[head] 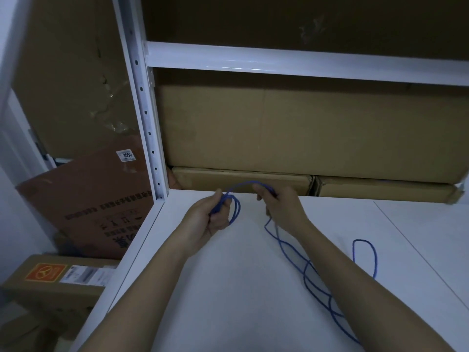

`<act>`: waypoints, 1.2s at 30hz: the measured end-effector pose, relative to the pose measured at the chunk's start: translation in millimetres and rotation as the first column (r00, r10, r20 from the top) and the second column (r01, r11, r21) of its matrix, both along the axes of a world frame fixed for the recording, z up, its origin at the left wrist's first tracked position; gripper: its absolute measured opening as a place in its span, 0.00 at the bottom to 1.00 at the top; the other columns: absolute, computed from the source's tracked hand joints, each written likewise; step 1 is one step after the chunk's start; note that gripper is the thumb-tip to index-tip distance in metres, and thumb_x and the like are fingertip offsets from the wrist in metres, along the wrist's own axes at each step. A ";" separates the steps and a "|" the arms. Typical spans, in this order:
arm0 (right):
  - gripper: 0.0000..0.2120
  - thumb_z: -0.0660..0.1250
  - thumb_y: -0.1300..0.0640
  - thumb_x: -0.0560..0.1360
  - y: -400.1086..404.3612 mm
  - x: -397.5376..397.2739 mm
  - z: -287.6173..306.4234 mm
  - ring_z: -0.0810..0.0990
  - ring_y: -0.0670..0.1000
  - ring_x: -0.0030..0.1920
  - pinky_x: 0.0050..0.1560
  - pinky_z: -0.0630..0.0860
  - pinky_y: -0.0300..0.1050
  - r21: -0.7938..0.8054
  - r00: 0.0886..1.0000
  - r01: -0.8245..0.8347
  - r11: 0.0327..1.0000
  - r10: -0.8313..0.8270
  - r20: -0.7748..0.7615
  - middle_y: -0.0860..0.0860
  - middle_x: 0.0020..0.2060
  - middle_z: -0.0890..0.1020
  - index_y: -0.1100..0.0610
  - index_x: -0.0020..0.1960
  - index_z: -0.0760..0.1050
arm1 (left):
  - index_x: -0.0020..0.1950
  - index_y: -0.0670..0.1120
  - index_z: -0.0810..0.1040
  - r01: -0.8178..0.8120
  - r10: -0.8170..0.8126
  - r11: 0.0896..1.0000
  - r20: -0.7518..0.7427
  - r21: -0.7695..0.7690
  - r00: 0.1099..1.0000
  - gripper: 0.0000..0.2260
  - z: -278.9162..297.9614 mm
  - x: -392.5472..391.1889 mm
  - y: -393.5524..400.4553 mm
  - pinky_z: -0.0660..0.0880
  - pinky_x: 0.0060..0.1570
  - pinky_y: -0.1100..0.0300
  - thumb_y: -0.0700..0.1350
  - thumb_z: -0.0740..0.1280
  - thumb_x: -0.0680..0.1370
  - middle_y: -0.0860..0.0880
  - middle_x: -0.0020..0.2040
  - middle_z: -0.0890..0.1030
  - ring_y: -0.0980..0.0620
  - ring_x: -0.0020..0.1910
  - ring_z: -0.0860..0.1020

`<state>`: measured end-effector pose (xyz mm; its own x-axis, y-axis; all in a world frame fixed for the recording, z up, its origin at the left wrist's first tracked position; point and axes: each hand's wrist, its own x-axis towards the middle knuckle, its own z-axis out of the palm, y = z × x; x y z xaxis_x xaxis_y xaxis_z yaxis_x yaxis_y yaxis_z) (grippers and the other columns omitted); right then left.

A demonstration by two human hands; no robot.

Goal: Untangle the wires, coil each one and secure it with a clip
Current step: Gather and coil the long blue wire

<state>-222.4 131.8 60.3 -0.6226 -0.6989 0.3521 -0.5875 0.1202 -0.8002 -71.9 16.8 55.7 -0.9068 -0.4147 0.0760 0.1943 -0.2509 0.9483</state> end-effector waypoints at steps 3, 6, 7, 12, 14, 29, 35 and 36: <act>0.17 0.56 0.53 0.83 -6.2 6.4 -14.7 0.63 0.49 0.21 0.25 0.63 0.41 -0.103 0.938 -0.071 0.992 0.101 0.331 0.53 0.22 0.66 0.60 0.39 0.73 | 0.42 0.41 0.72 -0.014 0.036 0.983 -0.117 0.181 0.993 0.21 9.1 -6.6 3.7 0.64 0.26 0.68 0.52 0.48 0.84 0.53 0.25 0.61 0.58 0.23 0.58; 0.11 0.58 0.55 0.82 -13.1 17.7 -29.5 0.61 0.46 0.22 0.25 0.60 0.39 -0.085 0.956 -0.112 0.990 0.130 0.263 0.50 0.23 0.65 0.58 0.44 0.72 | 0.44 0.42 0.72 0.006 0.065 0.946 -0.207 0.325 0.976 0.18 18.0 -14.2 4.8 0.66 0.29 0.68 0.51 0.50 0.83 0.53 0.26 0.61 0.58 0.23 0.59; 0.09 0.58 0.54 0.82 -15.4 20.1 -35.1 0.61 0.45 0.22 0.25 0.60 0.38 -0.037 0.971 -0.122 0.992 0.127 0.205 0.49 0.23 0.64 0.57 0.46 0.71 | 0.44 0.43 0.72 0.012 0.073 0.939 -0.235 0.343 0.969 0.17 19.9 -16.9 3.9 0.65 0.29 0.67 0.50 0.50 0.84 0.53 0.26 0.62 0.58 0.23 0.59; 0.08 0.60 0.50 0.80 -21.4 29.9 -46.9 0.71 0.46 0.27 0.31 0.67 0.44 0.437 0.941 -0.180 0.881 0.284 -0.186 0.49 0.28 0.73 0.55 0.52 0.67 | 0.47 0.41 0.73 -0.198 0.230 0.965 -0.191 0.171 0.954 0.17 14.3 -38.7 4.2 0.67 0.39 0.64 0.44 0.49 0.85 0.54 0.30 0.75 0.58 0.27 0.69; 0.08 0.60 0.49 0.80 -16.2 37.7 -42.8 0.74 0.46 0.30 0.34 0.71 0.45 0.483 0.913 -0.241 0.842 0.365 -0.180 0.48 0.31 0.75 0.54 0.51 0.69 | 0.54 0.36 0.77 -0.373 0.368 0.927 -0.105 -0.036 0.924 0.19 11.3 -41.1 4.0 0.70 0.44 0.67 0.44 0.48 0.85 0.53 0.34 0.79 0.60 0.29 0.73; 0.10 0.59 0.59 0.78 24.4 23.3 -60.2 0.79 0.53 0.41 0.44 0.76 0.46 0.194 0.685 -0.231 0.953 0.301 -0.663 0.53 0.42 0.82 0.59 0.52 0.79 | 0.56 0.45 0.65 0.034 0.360 0.541 0.268 -0.840 0.894 0.06 -30.6 -33.1 -25.0 0.71 0.35 0.63 0.45 0.51 0.84 0.55 0.49 0.80 0.55 0.33 0.73; 0.12 0.60 0.55 0.79 12.4 6.1 -28.1 0.72 0.47 0.40 0.43 0.64 0.34 -0.121 0.782 -0.121 0.985 0.020 -0.623 0.52 0.38 0.79 0.60 0.46 0.79 | 0.47 0.45 0.70 0.002 0.217 0.834 0.331 -0.553 0.918 0.14 -29.5 -28.4 -10.2 0.65 0.38 0.63 0.49 0.49 0.85 0.52 0.32 0.71 0.55 0.32 0.67; 0.11 0.62 0.53 0.78 9.6 4.0 -22.5 0.71 0.44 0.38 0.41 0.64 0.31 -0.154 0.843 -0.064 0.986 -0.029 -0.537 0.49 0.36 0.78 0.59 0.45 0.78 | 0.47 0.45 0.71 0.003 0.190 0.868 0.338 -0.497 0.922 0.18 -22.8 -27.3 -4.5 0.65 0.35 0.66 0.52 0.47 0.85 0.52 0.29 0.69 0.57 0.28 0.67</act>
<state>-218.4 141.4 37.8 -0.2923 -0.6130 0.7340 -0.9303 0.0043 -0.3669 -99.2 12.3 32.9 -0.8666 -0.4974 -0.0400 -0.1899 0.2546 0.9482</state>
